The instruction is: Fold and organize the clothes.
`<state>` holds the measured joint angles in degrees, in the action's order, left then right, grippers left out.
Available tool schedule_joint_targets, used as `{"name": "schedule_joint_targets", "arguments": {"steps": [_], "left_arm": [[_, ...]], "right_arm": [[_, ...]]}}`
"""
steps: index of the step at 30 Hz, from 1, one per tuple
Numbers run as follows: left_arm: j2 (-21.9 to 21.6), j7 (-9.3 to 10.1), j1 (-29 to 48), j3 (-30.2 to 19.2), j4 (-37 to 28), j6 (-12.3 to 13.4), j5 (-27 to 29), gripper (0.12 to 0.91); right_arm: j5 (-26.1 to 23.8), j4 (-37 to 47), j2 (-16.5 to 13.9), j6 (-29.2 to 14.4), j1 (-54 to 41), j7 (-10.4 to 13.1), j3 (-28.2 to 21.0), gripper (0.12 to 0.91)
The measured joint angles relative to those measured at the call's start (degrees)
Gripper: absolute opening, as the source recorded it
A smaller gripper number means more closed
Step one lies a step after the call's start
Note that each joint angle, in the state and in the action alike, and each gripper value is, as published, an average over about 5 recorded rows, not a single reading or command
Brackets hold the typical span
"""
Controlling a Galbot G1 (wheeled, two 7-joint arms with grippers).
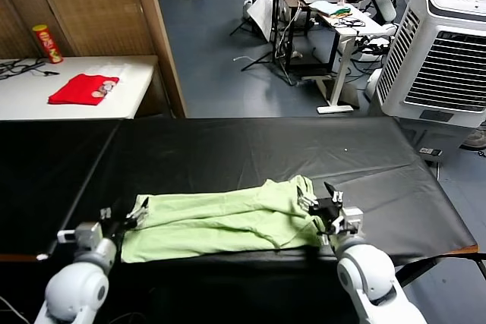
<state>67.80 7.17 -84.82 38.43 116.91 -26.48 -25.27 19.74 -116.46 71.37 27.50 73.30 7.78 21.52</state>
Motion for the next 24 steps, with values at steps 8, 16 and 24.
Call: {"name": "schedule_joint_targets", "arguments": {"steps": [8,16,24], "left_arm": [[4.1,0.1,-4.4,0.3,1.0,0.9,0.2,0.758],[6.4,0.04,-5.2,0.2,-0.2,1.5,-0.8,0.471],[7.3,0.12,-5.0,-0.6,1.1,1.1,1.3,0.155]], "right_arm": [[0.0,-1.7,-0.3,-0.1,1.1,-0.4,-0.3,0.798],[-0.1,-2.6,-0.7,-0.4,2.0,-0.6,0.2,0.798],[-0.7,-2.7,-0.1,-0.6,2.0,-0.7,-0.2,0.798]]}}
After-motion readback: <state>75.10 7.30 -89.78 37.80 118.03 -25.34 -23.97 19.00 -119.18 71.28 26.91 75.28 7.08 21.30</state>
